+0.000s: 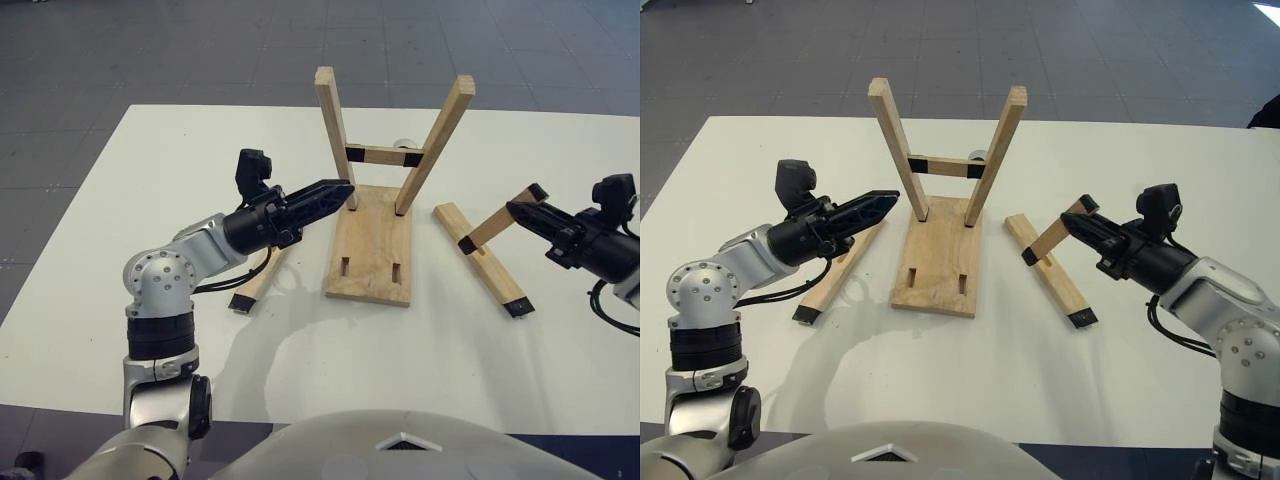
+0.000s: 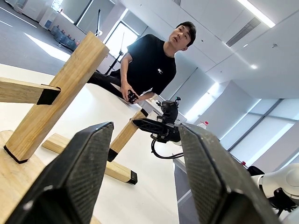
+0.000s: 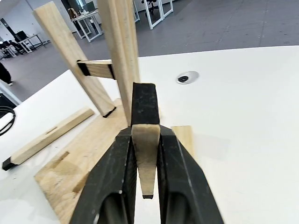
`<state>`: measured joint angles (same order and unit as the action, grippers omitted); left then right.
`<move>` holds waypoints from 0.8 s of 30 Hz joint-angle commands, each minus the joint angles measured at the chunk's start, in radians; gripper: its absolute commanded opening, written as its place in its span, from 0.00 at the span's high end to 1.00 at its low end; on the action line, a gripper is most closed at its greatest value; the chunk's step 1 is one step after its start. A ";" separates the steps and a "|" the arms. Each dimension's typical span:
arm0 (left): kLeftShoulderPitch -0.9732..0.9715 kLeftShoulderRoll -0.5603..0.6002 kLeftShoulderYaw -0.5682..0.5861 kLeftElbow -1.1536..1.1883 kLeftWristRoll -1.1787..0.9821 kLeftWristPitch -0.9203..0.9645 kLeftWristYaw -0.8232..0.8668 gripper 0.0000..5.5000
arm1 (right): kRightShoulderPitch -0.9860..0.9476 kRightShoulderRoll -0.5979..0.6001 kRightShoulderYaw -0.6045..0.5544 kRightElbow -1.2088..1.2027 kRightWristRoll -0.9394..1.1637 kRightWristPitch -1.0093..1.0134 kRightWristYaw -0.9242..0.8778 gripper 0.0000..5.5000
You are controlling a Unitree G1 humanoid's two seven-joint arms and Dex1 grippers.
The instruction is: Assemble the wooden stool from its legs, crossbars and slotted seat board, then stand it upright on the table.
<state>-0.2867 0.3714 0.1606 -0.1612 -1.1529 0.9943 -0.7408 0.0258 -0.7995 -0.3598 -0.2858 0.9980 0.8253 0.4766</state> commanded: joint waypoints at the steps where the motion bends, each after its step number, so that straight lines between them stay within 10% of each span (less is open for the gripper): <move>1: 0.008 0.009 -0.007 -0.012 0.014 0.001 0.006 0.53 | -0.074 0.023 0.060 0.061 -0.101 -0.040 0.011 0.93; 24: 0.029 0.007 -0.026 -0.028 0.036 -0.007 0.007 0.53 | 0.076 0.115 0.253 0.026 -0.438 -0.107 0.008 0.93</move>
<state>-0.2648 0.3722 0.1403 -0.1774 -1.1313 0.9893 -0.7383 0.0318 -0.7076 -0.1607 -0.2988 0.5893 0.6499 0.4835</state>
